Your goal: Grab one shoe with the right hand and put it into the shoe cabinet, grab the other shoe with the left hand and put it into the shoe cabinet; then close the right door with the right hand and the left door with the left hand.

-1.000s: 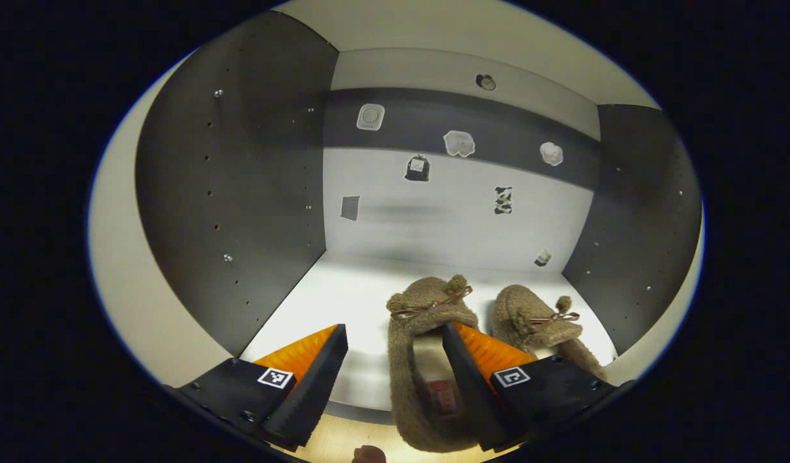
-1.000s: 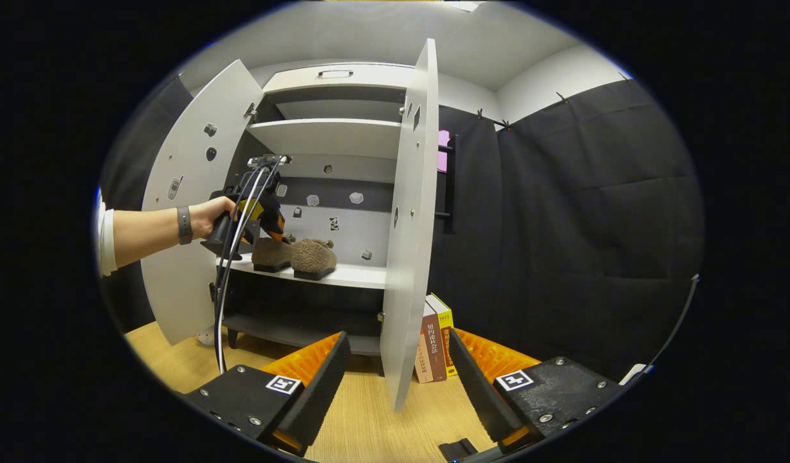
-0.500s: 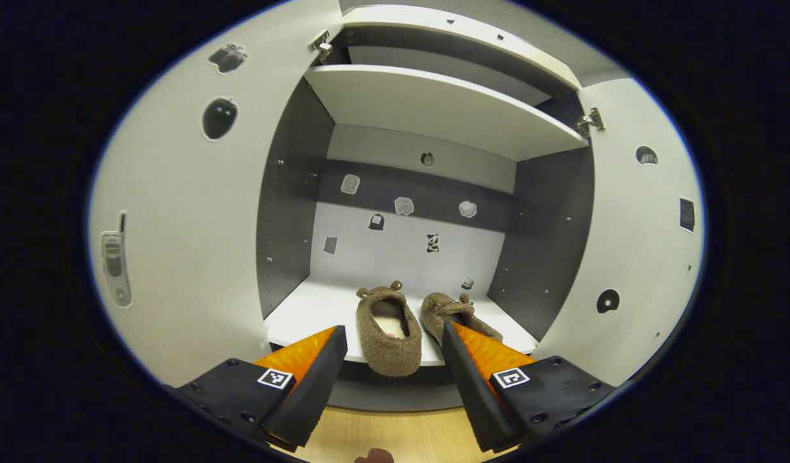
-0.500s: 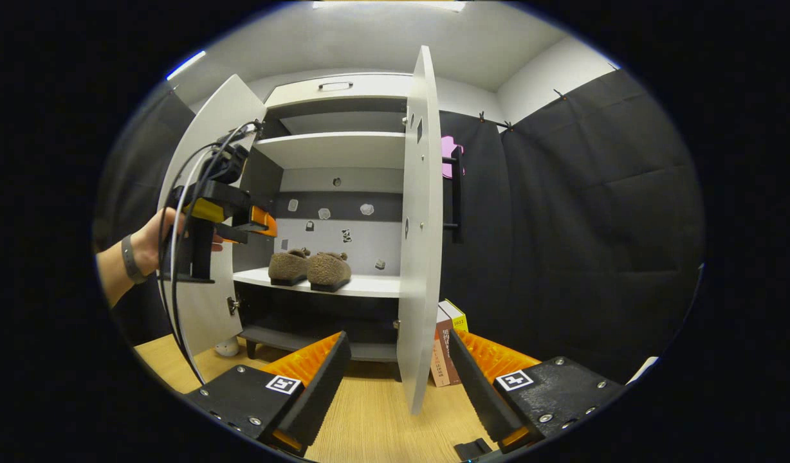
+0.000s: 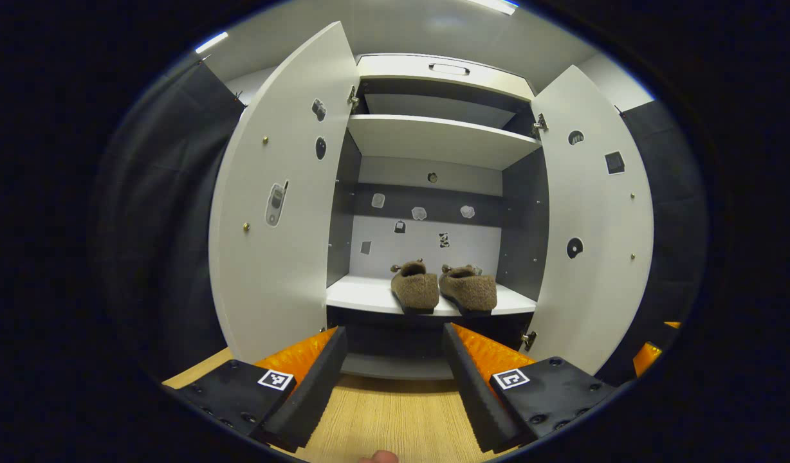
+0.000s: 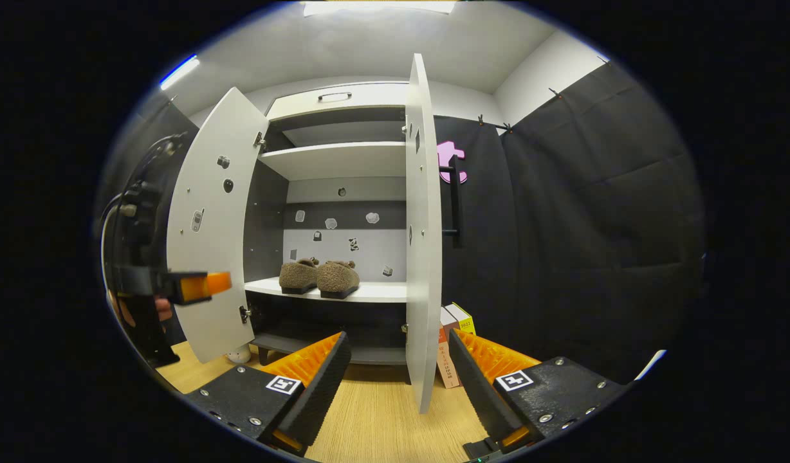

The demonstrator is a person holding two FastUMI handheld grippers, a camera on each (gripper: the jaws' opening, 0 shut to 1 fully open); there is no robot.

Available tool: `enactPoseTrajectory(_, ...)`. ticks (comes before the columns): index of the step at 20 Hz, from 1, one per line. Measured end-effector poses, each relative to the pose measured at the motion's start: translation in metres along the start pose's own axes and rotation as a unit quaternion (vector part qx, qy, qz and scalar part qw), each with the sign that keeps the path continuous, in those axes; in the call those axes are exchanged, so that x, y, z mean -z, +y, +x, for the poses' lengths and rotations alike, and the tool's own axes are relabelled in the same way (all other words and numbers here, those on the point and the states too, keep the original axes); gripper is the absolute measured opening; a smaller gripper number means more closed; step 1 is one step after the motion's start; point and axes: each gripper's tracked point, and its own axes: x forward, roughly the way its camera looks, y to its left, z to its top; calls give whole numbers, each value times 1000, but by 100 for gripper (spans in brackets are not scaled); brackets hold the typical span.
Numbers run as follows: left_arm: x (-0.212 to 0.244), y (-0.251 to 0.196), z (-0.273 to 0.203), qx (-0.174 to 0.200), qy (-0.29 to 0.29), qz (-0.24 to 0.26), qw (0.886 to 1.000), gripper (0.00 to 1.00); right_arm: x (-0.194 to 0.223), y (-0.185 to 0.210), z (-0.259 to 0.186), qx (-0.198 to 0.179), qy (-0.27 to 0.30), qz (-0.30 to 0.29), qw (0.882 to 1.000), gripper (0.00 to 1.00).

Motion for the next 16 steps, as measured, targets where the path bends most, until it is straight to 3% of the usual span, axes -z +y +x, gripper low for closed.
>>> enactPoseTrajectory(3, 13, 7, -23, -17, -2, 3, 1000, 97, -23, -14, 6, 2, -20, -13, 1000, 90)
enactPoseTrajectory(4, 14, 7, -28, -18, -6, 0, 1000, 97, -32, -24, 11, 6, -25, -16, 1000, 99)
enactPoseTrajectory(6, 18, 2, -40, -17, -11, 0, 1000, 97, -57, -44, 23, 7, -35, -8, 999, 94)
enactPoseTrajectory(10, 28, -7, -55, -5, -10, 11, 1000, 97, -112, -104, 55, 48, -65, -16, 997, 99)
enactPoseTrajectory(11, 29, -9, -59, -3, -11, 15, 1000, 96, -123, -114, 62, 54, -69, -14, 996, 94)
enactPoseTrajectory(12, 29, -12, -61, 2, -11, 17, 1000, 97, -130, -123, 71, 58, -67, -14, 996, 89)
enactPoseTrajectory(13, 30, -15, -62, 7, -10, 18, 1000, 96, -137, -131, 80, 64, -66, -14, 996, 94)
enactPoseTrajectory(16, 28, -15, -65, 11, -12, 23, 1000, 97, -143, -139, 106, 56, -50, 4, 997, 94)
